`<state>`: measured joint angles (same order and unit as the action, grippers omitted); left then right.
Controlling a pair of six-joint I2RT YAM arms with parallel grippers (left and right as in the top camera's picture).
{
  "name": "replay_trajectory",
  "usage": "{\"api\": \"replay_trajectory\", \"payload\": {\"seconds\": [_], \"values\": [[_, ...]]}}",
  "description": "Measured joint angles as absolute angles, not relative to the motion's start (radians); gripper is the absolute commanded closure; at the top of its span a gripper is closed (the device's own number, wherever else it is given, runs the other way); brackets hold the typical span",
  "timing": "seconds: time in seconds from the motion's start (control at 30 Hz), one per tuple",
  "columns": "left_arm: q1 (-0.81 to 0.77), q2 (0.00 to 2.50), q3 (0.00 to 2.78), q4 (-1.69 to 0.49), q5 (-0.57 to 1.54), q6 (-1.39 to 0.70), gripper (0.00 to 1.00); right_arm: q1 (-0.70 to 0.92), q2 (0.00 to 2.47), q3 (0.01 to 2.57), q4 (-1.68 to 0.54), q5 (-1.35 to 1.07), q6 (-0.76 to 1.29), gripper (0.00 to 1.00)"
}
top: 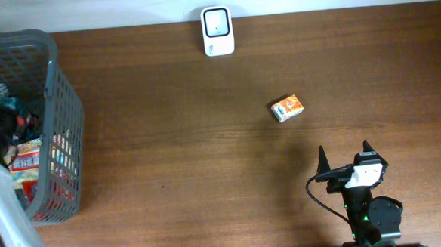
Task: Scan the item barcode
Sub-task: 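Reach the left gripper into the basket and grasp the dark red snack bag, then move the snack bag with the left gripper and drop it beside the tissues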
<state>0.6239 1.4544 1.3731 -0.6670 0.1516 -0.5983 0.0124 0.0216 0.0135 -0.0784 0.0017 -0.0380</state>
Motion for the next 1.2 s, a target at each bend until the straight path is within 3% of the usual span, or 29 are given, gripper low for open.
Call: {"api": "replay_trajectory", "payload": {"seconds": [0.17,0.33,0.47,0.63,0.8,0.97,1.2], "values": [[0.544,1.214,1.369,-0.500,0.460,-0.599,1.00,0.012,0.022,0.014,-0.079,0.002,-0.038,0.02],[0.232,1.094,1.371,-0.414,0.488,-0.598,1.00,0.012,0.022,0.014,-0.079,0.002,-0.039,0.02],[-0.041,1.198,1.371,-0.392,0.364,-0.598,1.00,0.012,0.022,0.014,-0.079,0.002,-0.038,0.02],[-0.371,1.551,1.370,-0.221,0.291,-0.585,0.98,0.012,0.022,0.014,-0.078,0.002,-0.038,0.02],[-0.556,1.863,1.370,-0.080,0.245,-0.441,0.79,0.012,0.022,0.014,-0.079,0.002,-0.038,0.02],[-0.606,1.982,1.370,-0.079,0.181,-0.405,0.34,0.012,0.023,0.014,-0.078,0.002,-0.039,0.02],[-0.616,1.978,1.370,-0.068,0.167,-0.395,0.33,0.012,0.023,0.014,-0.079,0.002,-0.038,0.02]]}}
